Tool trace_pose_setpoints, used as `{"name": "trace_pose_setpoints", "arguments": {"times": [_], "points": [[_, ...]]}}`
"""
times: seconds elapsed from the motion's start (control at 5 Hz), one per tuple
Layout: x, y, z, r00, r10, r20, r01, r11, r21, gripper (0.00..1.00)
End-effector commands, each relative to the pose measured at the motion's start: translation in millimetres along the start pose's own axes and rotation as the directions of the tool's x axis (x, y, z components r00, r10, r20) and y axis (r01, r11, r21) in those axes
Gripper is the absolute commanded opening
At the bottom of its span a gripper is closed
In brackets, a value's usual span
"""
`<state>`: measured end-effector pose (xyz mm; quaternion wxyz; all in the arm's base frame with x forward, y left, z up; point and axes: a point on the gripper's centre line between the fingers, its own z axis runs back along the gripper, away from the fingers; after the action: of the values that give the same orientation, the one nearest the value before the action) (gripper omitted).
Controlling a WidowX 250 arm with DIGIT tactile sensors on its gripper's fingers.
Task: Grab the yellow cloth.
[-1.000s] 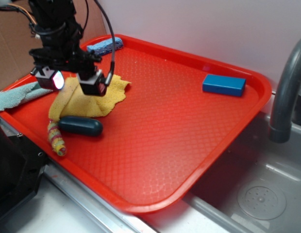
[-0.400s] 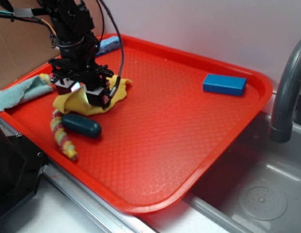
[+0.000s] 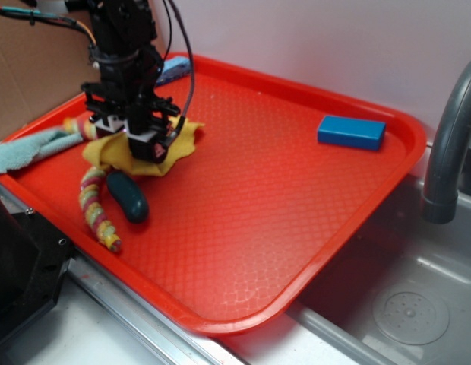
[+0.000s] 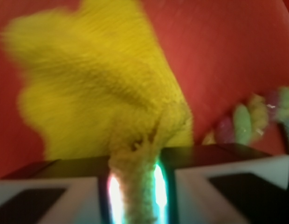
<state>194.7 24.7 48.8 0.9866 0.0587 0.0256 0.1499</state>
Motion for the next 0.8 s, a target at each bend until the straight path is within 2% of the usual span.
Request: {"name": "trace_pose_setpoints", "arguments": {"times": [0.0, 0.2, 0.6], "points": [[0, -7, 85, 0.979, -0.156, 0.130, 0.151, 0.987, 0.047, 0.00], [5, -18, 109, 0.970, -0.198, 0.137, 0.191, 0.980, 0.061, 0.00], [6, -12, 130, 0.967, -0.198, 0.159, 0.198, 0.980, 0.018, 0.00]]}}
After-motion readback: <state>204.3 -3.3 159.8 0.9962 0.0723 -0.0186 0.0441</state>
